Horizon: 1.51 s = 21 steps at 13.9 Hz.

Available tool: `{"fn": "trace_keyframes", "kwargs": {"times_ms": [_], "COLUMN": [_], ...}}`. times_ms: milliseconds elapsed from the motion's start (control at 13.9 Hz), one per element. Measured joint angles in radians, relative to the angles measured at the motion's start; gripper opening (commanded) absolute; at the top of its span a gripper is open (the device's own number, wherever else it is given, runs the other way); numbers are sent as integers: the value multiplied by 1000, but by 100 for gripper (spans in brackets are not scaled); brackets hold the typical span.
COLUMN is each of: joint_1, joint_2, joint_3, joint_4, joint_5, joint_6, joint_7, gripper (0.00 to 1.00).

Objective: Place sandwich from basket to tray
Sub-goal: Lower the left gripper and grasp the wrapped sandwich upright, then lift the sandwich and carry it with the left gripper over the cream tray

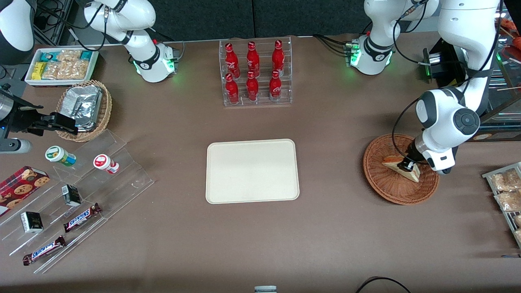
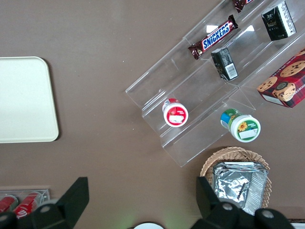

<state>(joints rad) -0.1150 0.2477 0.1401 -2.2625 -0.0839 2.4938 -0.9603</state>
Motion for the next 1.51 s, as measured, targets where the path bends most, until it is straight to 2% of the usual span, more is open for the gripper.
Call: {"fn": "trace_keyframes", "kwargs": {"times_ms": [288,503,647,863,1078,1366,1510], "joint_1": [0,-43,-116,-225,-360,-535,-607], "joint_2": [-14,-72,-102,-110,-95,4,76], "joint_3": [-1,-10,-14,-18,-21,-24,-25], "joint_4": [17,155,292,450,507,575,622], "joint_5": [17,107,129,133,134,134,133], "joint_6": [-27,-339,-540,-688,-708,-615,-575], "joint_7": [10,9,0,-5,-5,-15,-31], "gripper": [20,20,20,20,21,21,27]}}
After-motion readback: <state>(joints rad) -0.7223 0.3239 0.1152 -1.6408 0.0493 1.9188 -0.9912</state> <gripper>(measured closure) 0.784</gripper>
